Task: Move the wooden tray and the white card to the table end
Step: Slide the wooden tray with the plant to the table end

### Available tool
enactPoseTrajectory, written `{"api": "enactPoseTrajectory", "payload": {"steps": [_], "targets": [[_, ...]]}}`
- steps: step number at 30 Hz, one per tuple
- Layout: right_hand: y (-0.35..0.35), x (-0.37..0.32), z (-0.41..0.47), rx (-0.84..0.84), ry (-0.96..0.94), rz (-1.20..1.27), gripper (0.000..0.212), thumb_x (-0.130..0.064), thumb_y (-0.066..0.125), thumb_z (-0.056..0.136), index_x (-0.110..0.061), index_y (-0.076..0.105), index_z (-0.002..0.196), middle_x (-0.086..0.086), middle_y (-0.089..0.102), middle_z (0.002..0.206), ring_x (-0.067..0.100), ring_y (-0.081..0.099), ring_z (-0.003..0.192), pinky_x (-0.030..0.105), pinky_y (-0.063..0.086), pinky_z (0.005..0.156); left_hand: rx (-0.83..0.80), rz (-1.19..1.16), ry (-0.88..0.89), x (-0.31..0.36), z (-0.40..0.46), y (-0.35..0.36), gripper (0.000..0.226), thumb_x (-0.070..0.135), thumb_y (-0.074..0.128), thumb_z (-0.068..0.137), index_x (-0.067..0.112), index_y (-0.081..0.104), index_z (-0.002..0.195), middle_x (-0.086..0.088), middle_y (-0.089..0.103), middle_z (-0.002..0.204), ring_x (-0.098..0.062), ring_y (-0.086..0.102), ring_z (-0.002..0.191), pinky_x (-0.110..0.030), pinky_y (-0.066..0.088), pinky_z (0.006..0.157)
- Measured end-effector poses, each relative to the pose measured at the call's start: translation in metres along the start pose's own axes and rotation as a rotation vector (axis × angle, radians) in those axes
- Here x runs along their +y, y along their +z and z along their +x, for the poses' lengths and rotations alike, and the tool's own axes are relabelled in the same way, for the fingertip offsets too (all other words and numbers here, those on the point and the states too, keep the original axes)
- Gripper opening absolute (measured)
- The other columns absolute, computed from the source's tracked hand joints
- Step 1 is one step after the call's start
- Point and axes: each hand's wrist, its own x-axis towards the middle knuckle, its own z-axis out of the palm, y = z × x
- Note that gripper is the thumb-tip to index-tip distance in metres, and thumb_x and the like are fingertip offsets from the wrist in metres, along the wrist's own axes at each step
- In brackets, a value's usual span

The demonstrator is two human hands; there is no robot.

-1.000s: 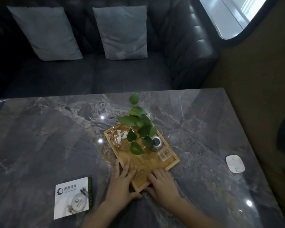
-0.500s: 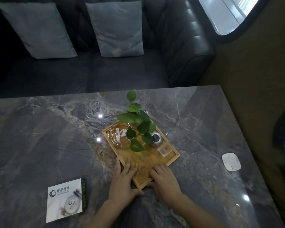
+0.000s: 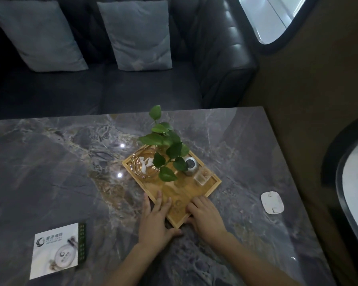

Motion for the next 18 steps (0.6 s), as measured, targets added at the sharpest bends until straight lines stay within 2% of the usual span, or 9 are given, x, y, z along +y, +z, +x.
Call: {"api": "enactPoseTrajectory", "payload": {"steps": [4, 8, 15, 18], "targets": [[-0.008, 0.015, -0.002, 0.008, -0.014, -0.002, 0.020, -0.034, 0.070, 0.075, -0.019, 0.059, 0.082, 0.001, 0.059, 0.087, 0.024, 0.056, 0.085, 0.027, 0.035, 0.084, 0.004, 0.029, -0.028, 0.016, 0.004, 0.006, 0.106, 0.074, 0.066, 0.066, 0.035, 0.022, 0.154, 0.004, -0.004, 0.166, -0.038, -0.021, 0.148, -0.049, 0.011, 0.123], [-0.015, 0.029, -0.003, 0.000, -0.017, -0.016, 0.019, -0.033, 0.070, 0.074, -0.019, 0.060, 0.083, 0.000, 0.061, 0.090, 0.023, 0.058, 0.087, 0.027, 0.038, 0.084, -0.012, 0.043, -0.051, 0.033, 0.009, 0.011, 0.106, 0.076, 0.062, 0.068, 0.035, 0.016, 0.155, 0.003, -0.008, 0.166, -0.039, -0.023, 0.147, -0.052, 0.007, 0.123], [-0.023, 0.058, 0.001, 0.002, -0.031, 0.009, 0.025, -0.031, 0.076, 0.069, -0.017, 0.059, 0.080, 0.002, 0.061, 0.088, 0.025, 0.059, 0.085, 0.026, 0.035, 0.084, -0.015, 0.029, -0.075, 0.059, 0.019, 0.016, 0.105, 0.076, 0.059, 0.071, 0.033, 0.014, 0.156, 0.000, -0.008, 0.166, -0.040, -0.023, 0.146, -0.051, 0.003, 0.123], [-0.028, 0.065, 0.001, 0.008, -0.054, 0.013, 0.022, -0.038, 0.061, 0.073, -0.016, 0.059, 0.079, 0.003, 0.061, 0.087, 0.026, 0.060, 0.085, 0.027, 0.036, 0.083, -0.019, 0.040, -0.088, 0.069, 0.023, 0.018, 0.106, 0.078, 0.057, 0.071, 0.032, 0.013, 0.156, -0.001, -0.007, 0.167, -0.041, -0.023, 0.146, -0.051, 0.002, 0.123]]}}
